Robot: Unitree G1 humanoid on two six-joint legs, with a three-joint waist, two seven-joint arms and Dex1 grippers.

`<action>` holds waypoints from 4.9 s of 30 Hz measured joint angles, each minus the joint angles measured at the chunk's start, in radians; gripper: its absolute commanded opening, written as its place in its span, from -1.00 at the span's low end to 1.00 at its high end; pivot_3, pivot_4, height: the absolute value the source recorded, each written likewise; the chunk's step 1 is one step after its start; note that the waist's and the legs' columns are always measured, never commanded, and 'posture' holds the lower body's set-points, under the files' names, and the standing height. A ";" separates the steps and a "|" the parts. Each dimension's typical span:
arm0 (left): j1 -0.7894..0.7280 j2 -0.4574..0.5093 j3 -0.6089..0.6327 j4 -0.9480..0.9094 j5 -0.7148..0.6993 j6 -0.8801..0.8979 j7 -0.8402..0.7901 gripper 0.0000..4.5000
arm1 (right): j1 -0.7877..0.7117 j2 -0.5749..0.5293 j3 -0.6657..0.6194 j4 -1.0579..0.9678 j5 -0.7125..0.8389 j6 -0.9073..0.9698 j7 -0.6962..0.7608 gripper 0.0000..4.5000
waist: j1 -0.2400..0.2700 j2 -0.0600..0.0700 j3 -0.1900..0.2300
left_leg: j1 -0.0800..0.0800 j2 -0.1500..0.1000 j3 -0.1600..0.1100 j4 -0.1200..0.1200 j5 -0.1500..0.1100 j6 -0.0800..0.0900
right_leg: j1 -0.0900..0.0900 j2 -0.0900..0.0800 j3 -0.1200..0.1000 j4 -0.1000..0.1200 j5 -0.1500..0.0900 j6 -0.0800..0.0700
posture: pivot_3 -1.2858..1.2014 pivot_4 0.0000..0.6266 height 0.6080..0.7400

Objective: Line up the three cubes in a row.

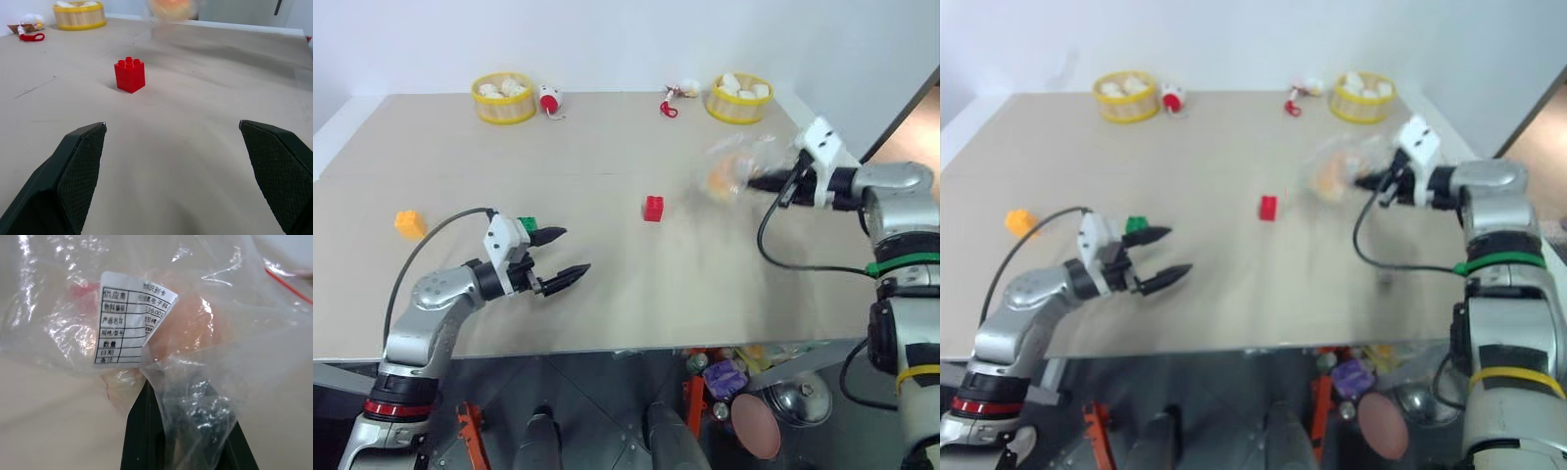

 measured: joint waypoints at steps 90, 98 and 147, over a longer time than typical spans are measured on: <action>0.090 0.045 0.037 -0.097 -0.048 0.048 0.037 1.00 | 0.339 0.491 -0.004 -0.534 0.121 0.467 -0.399 0.99 | 0.022 0.001 0.000 | 0.000 0.000 0.000 -0.001 0.002 0.001 | 0.003 0.001 0.001 0.000 -0.001 0.001 | 0.03 -0.52 1.00; 0.108 0.045 0.037 -0.114 -0.049 0.048 0.049 1.00 | 0.299 0.504 -0.004 -0.443 0.099 0.417 -0.400 0.99 | 0.021 0.001 0.000 | 0.000 0.000 0.000 -0.001 0.002 0.001 | 0.002 0.001 0.001 0.000 -0.001 0.001 | 0.03 -0.52 1.00; 0.168 0.259 0.191 -0.196 -0.281 0.211 -0.141 1.00 | 0.247 0.292 0.135 -0.332 0.158 0.069 0.570 -0.43 | 0.000 0.001 0.000 | 0.000 0.000 0.000 -0.004 0.002 0.000 | 0.001 0.001 0.001 0.000 -0.003 0.001 | 0.03 -0.52 1.00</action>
